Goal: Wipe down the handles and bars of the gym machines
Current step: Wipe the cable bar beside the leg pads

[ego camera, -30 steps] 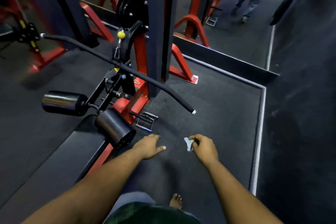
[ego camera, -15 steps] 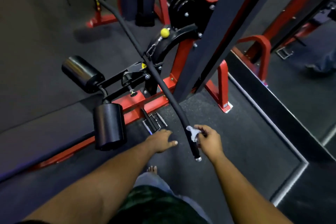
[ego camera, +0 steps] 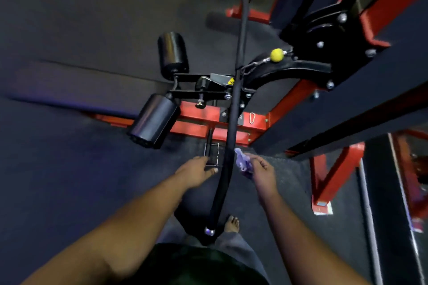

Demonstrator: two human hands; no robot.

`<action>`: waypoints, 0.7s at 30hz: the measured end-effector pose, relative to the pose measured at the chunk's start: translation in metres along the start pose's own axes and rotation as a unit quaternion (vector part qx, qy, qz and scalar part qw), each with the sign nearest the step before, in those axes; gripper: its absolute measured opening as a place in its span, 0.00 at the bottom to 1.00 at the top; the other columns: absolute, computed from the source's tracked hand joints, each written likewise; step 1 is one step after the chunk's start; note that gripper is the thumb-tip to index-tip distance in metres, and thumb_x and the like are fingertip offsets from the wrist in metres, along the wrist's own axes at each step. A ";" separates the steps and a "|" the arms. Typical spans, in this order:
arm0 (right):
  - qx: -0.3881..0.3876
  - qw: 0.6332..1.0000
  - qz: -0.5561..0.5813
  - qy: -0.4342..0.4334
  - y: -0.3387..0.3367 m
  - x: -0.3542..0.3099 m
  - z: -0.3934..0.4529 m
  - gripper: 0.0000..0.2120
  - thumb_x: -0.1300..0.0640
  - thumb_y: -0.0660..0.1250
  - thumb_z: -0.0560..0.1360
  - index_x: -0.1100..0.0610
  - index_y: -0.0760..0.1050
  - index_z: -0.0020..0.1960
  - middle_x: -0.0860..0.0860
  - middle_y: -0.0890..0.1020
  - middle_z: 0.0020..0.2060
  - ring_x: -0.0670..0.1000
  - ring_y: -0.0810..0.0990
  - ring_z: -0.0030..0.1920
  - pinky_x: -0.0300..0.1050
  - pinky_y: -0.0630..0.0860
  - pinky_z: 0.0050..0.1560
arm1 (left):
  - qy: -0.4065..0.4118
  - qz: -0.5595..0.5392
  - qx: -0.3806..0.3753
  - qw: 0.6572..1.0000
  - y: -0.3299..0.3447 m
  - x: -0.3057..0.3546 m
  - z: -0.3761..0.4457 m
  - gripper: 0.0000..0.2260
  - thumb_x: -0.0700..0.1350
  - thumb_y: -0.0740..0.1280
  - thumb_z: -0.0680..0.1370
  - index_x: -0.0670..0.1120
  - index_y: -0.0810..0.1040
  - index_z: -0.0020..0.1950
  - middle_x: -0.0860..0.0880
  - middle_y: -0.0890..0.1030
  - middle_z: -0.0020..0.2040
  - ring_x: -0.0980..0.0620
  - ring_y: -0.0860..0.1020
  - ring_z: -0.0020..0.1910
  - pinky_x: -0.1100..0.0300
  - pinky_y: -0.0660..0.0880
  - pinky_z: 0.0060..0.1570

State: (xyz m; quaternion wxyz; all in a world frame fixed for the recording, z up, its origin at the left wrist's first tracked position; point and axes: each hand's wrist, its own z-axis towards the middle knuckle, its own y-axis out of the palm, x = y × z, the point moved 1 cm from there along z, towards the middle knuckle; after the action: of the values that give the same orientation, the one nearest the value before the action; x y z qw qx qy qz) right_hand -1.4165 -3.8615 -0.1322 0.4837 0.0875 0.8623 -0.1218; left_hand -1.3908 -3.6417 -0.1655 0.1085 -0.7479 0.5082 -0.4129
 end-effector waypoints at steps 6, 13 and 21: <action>-0.102 0.993 -0.037 -0.037 -0.029 -0.005 0.026 0.06 0.64 0.69 0.79 0.64 0.82 0.54 0.54 0.84 0.40 0.48 0.79 0.39 0.41 0.77 0.41 | -0.058 -0.066 0.032 0.996 0.040 0.023 -0.024 0.33 0.64 0.64 0.80 0.46 0.66 0.79 0.41 0.71 0.75 0.41 0.72 0.72 0.51 0.71 0.70; -0.098 0.971 -0.194 -0.101 -0.034 -0.011 0.059 0.19 0.71 0.66 0.78 0.58 0.78 0.66 0.53 0.84 0.50 0.46 0.83 0.42 0.40 0.80 0.45 | -0.058 -0.119 0.079 0.988 0.060 0.032 -0.019 0.33 0.63 0.66 0.80 0.44 0.67 0.77 0.41 0.72 0.74 0.41 0.73 0.72 0.47 0.72 0.69; -0.195 0.770 -0.441 -0.418 0.003 -0.076 0.133 0.16 0.69 0.66 0.78 0.60 0.81 0.63 0.52 0.79 0.53 0.47 0.77 0.53 0.36 0.70 0.55 | -0.096 -0.204 0.127 0.966 0.077 0.041 0.001 0.36 0.61 0.68 0.80 0.47 0.60 0.81 0.43 0.70 0.76 0.44 0.69 0.74 0.54 0.67 0.72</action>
State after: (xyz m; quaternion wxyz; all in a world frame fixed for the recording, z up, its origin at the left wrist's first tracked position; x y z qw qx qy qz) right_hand -1.2679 -3.9007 -0.1341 0.6961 -0.4576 0.5246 -0.1757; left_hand -1.4358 -3.7120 -0.1908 0.1644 -0.8521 0.2755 -0.4135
